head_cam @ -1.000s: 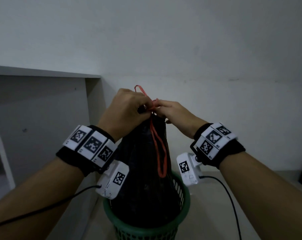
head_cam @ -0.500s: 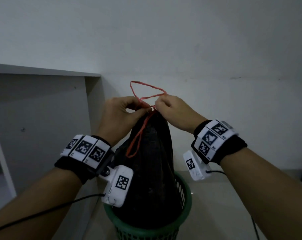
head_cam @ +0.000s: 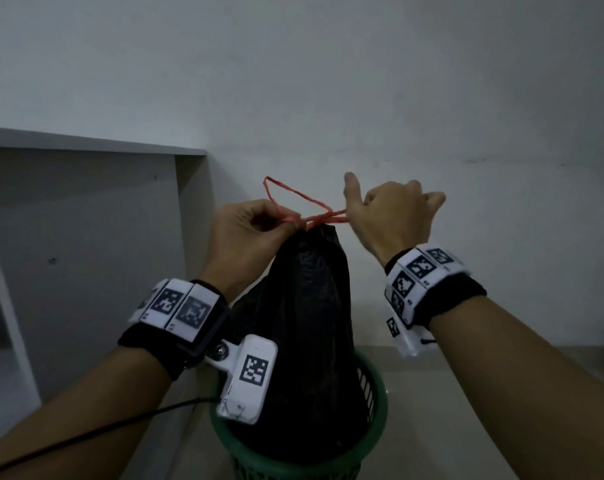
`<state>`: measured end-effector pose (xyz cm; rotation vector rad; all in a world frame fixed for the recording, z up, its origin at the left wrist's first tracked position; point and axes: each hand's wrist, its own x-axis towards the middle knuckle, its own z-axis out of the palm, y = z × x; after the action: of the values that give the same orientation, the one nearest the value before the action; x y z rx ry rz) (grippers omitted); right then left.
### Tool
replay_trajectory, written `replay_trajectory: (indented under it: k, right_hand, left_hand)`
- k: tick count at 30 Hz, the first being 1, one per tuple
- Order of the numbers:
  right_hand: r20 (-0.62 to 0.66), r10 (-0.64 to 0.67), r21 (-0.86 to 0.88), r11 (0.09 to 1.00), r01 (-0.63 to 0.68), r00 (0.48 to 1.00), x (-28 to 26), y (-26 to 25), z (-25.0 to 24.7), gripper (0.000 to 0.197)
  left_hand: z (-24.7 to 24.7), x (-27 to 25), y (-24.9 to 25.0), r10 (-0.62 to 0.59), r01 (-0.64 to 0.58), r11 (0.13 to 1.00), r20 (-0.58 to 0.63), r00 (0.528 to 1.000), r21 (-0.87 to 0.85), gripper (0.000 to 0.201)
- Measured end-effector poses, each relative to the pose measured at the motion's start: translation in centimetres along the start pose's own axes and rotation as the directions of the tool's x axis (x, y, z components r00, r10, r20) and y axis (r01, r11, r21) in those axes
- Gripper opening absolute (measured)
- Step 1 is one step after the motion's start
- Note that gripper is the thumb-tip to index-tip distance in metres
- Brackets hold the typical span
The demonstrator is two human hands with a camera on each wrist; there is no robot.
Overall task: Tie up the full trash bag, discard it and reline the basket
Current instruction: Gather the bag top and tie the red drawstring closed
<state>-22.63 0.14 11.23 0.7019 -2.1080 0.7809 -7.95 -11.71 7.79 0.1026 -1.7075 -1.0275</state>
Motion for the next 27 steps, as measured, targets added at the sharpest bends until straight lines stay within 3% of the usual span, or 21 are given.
replay_trajectory:
  k: [1,3,5,9,12,14,16,18,20,22,24,27]
  right_hand:
    - [0.008,0.073,-0.015,0.997,-0.073,0.997,0.6,0.5,-0.1,0.076]
    - [0.102,0.259,0.211,0.938,-0.275,0.961,1.7,2.0,-0.3,0.071]
    - [0.246,0.264,0.455,0.818,-0.352,0.932,1.8,2.9,-0.4,0.065]
    - [0.337,0.111,0.447,0.855,-0.262,0.935,0.0,2.1,0.5,0.054]
    - [0.453,-0.067,0.544,0.811,-0.216,0.889,-0.7,1.3,0.9,0.032]
    - [0.499,-0.202,0.531,0.840,-0.113,0.843,-1.2,1.1,1.0,0.040]
    - [0.500,-0.291,0.396,0.914,0.084,0.815,-1.7,0.9,0.8,0.058]
    - [0.510,-0.350,0.409,0.902,0.137,0.786,-1.9,0.5,0.9,0.064]
    - [0.591,-0.361,0.582,0.810,-0.072,0.721,-1.9,0.2,1.1,0.060]
    - [0.672,-0.315,0.634,0.712,-0.301,0.670,-2.2,-0.3,1.2,0.057]
    - [0.691,-0.293,0.641,0.671,-0.373,0.661,-2.3,-0.2,1.5,0.055]
    - [0.678,-0.306,0.692,0.572,-0.441,0.668,-2.8,0.1,2.0,0.031]
  left_hand:
    - [-0.4,0.0,-0.2,-0.006,0.006,1.000,-0.012,1.000,0.000,0.008]
    - [-1.3,0.1,-0.6,-0.005,0.005,1.000,-0.037,0.999,0.008,0.008]
    - [-1.7,0.1,-0.6,-0.025,0.025,1.000,-0.040,0.999,0.004,0.008]
    - [-0.8,0.4,-0.3,-0.096,0.092,0.994,-0.058,0.994,-0.063,0.008]
    - [-0.5,0.9,0.0,-0.114,0.111,0.992,-0.057,0.992,-0.055,0.011]
    - [-0.5,1.1,0.1,-0.112,0.110,0.993,-0.045,0.993,-0.046,0.009]
    - [-0.6,1.0,0.3,-0.111,0.109,0.993,-0.039,0.993,-0.044,0.008]
    - [-0.6,0.9,0.3,-0.113,0.111,0.993,-0.026,0.993,-0.041,0.010]
    - [-0.6,0.9,0.4,-0.111,0.110,0.992,-0.012,0.994,-0.060,0.011]
    - [-0.6,0.8,0.5,-0.111,0.111,0.991,-0.003,0.994,-0.079,0.012]
    - [-0.6,0.7,0.4,-0.111,0.111,0.990,0.005,0.994,-0.086,0.012]
    - [-0.9,0.6,0.4,-0.117,0.118,0.987,0.018,0.993,-0.109,0.008]
